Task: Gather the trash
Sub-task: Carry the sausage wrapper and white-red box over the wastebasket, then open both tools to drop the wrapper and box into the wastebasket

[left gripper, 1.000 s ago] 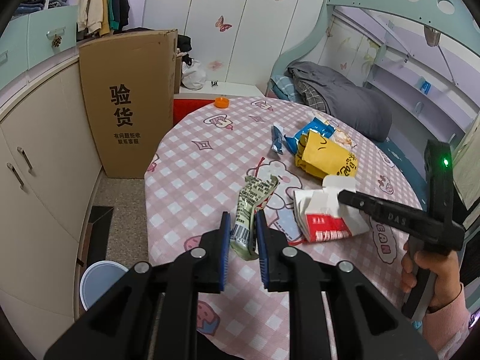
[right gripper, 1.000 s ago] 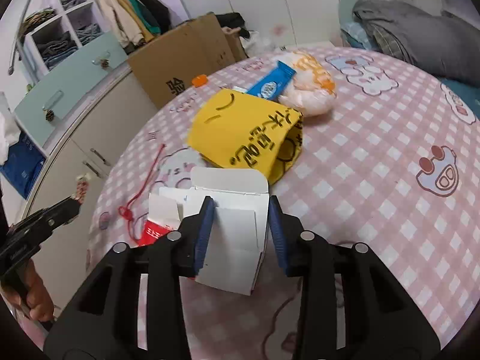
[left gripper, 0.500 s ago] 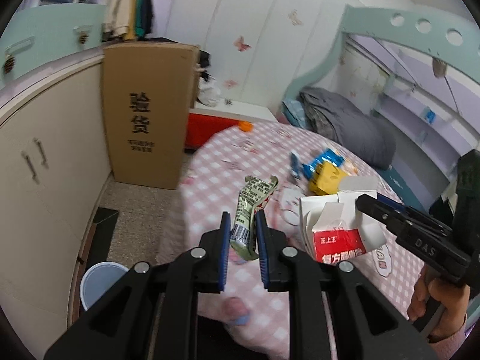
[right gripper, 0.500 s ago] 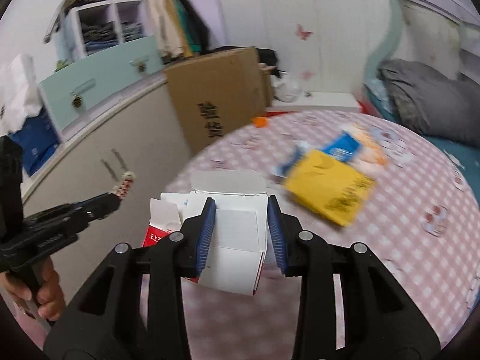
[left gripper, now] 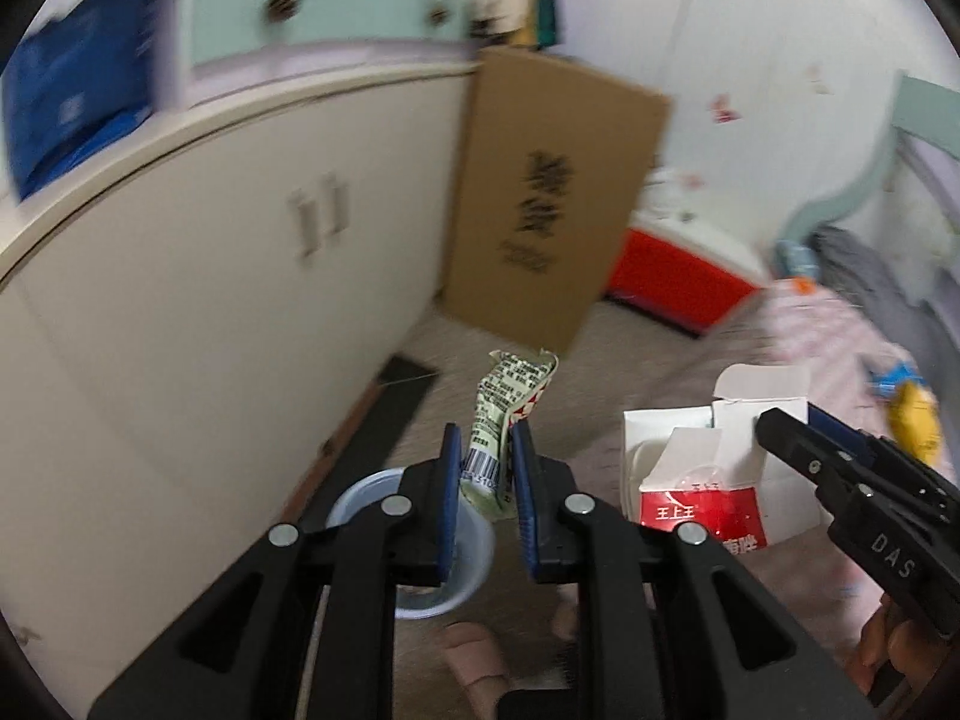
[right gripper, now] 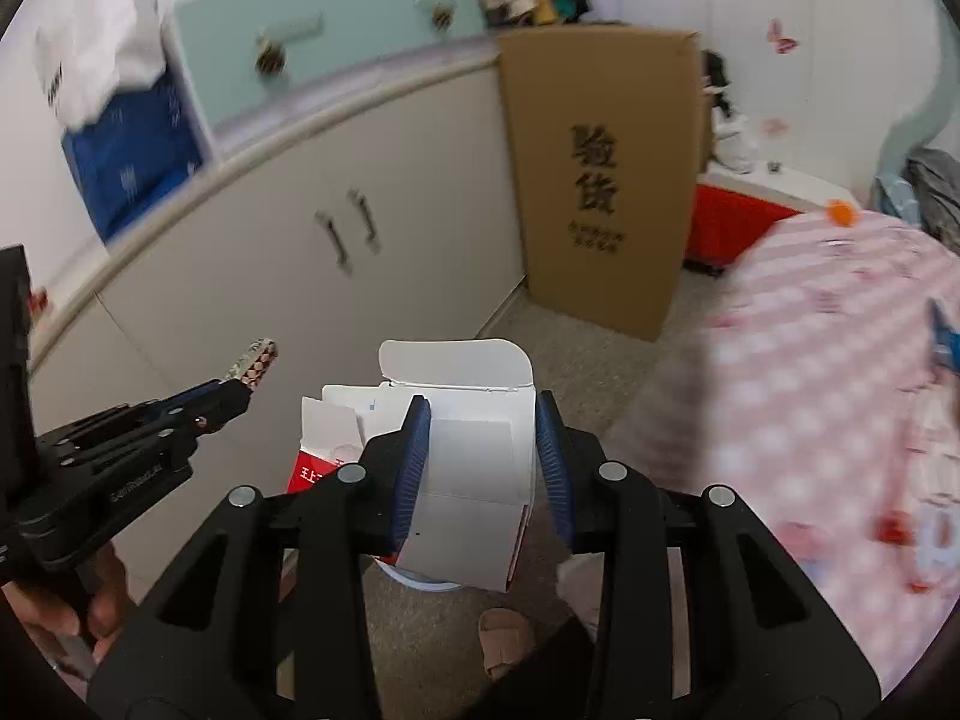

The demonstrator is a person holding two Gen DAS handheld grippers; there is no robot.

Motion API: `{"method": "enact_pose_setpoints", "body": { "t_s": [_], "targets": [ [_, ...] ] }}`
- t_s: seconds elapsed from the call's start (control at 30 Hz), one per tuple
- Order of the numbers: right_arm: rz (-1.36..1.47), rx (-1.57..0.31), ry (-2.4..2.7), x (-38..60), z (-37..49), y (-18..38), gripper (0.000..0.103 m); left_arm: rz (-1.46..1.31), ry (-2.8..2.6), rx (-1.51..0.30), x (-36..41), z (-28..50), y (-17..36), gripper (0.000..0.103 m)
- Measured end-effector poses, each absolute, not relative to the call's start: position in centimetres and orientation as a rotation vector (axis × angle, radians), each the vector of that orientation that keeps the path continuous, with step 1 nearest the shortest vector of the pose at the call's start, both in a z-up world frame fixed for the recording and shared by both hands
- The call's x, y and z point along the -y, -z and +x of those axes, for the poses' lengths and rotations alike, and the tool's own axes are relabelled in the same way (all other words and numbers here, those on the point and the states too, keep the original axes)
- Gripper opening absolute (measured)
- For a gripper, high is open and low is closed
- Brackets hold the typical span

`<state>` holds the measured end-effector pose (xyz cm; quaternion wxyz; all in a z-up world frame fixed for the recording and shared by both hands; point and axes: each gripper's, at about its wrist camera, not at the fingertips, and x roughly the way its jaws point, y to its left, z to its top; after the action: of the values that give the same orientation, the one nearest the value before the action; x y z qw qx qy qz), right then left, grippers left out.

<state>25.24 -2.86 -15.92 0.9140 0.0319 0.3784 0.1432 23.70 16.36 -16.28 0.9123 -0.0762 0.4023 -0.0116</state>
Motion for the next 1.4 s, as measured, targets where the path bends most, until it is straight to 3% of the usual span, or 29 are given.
{"method": "enact_pose_setpoints", "body": {
  "t_s": [0.23,0.3,0.33,0.37,1.23,1.33,1.37,1.4],
  "targets": [
    [-0.008,-0.859,-0.32,-2.8,28.1,20.4,0.036,-0.201,-0.057,-0.932,-21.1,26.7,20.5,0.022],
    [-0.018,-0.878,-0.321,-3.4,28.7,21.3,0.036,-0.236,-0.07,-0.954,-21.7,27.7,21.4,0.045],
    [-0.025,-0.887,-0.32,-3.6,28.9,21.8,0.036,-0.245,-0.077,-0.959,-21.9,28.0,21.7,0.064],
    [-0.029,-0.893,-0.319,-3.7,29.1,22.1,0.036,-0.252,-0.083,-0.959,-22.1,28.3,22.0,0.068],
    [-0.002,-0.91,-0.346,-6.9,30.9,22.9,0.037,-0.24,-0.201,-0.939,-23.9,27.8,22.3,0.078],
    [0.025,-0.891,-0.347,-7.1,31.1,23.0,0.046,-0.25,-0.248,-0.94,-24.6,27.7,22.1,0.08],
    [0.041,-0.888,-0.352,-7.0,31.3,23.1,0.064,-0.251,-0.275,-0.943,-25.0,27.7,22.1,0.08],
    [0.06,-0.885,-0.351,-7.0,31.4,23.2,0.067,-0.252,-0.288,-0.944,-25.2,27.7,22.1,0.08]
  ]
}}
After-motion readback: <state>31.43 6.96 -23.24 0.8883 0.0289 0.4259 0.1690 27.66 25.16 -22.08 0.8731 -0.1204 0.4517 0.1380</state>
